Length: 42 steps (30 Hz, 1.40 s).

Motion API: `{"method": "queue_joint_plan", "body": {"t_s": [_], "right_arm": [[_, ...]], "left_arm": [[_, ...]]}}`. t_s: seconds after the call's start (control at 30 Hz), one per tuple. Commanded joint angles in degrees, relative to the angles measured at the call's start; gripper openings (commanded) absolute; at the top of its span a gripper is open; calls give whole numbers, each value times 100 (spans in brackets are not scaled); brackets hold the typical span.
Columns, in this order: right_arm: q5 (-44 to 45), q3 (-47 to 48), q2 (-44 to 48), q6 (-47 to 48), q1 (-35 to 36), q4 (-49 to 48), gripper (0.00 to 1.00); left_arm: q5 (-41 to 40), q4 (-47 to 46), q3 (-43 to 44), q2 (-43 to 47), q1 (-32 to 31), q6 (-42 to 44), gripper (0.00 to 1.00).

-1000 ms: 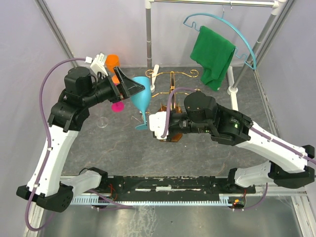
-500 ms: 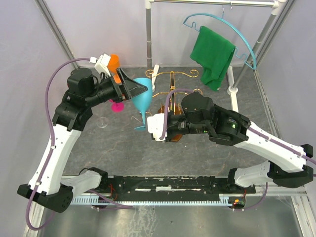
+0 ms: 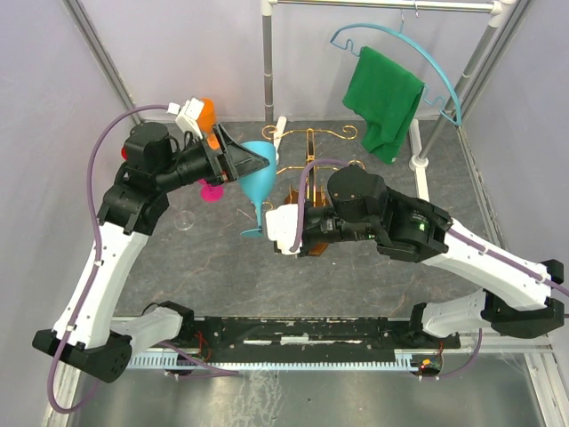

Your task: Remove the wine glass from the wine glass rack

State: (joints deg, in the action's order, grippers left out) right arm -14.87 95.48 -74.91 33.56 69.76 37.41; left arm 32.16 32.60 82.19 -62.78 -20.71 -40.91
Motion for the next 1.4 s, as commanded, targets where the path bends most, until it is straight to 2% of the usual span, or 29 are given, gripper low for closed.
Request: {"method": "queue_joint_plan", "body": {"t_s": [0.0, 0.17, 0.27, 0.3, 0.4, 0.43, 0.5, 0.57, 0.83, 1.0, 1.13, 1.37], "right_arm": [[-219, 324, -22, 23, 42, -249, 1], [-273, 270, 9, -13, 45, -237, 1], [-332, 258, 6, -80, 47, -130, 3], [-343, 249, 10, -123, 47, -72, 9], [-219, 124, 98, -309, 47, -71, 56], [-168, 62, 149, -323, 47, -89, 69], [-22, -63, 271, -399, 47, -162, 83], [138, -186, 417, -427, 47, -221, 90], [726, -693, 1089, -393, 45, -574, 95], [953, -915, 1323, -360, 42, -706, 96], [1001, -951, 1334, -370, 47, -761, 96], [1030, -1031, 1347, -394, 39, -718, 97]], "left_arm": [[472, -190, -16, -64, -22, -157, 99], [350, -146, -19, -19, -15, -94, 100], [217, -156, -51, 56, -20, 20, 94], [142, -179, -81, 102, -21, 100, 93], [-271, -298, -226, 392, -19, 397, 91], [-433, -327, -289, 506, -21, 535, 91], [-733, -333, -422, 717, -21, 851, 91], [-912, -321, -573, 915, -20, 1131, 91], [-1719, -295, -1265, 1791, -22, 2070, 91], [-2859, -140, -1965, 2473, -21, 2597, 88], [-3418, -202, -2581, 2670, -21, 2679, 84], [-4478, -1023, -3676, 3104, -24, 2922, 82]]}}
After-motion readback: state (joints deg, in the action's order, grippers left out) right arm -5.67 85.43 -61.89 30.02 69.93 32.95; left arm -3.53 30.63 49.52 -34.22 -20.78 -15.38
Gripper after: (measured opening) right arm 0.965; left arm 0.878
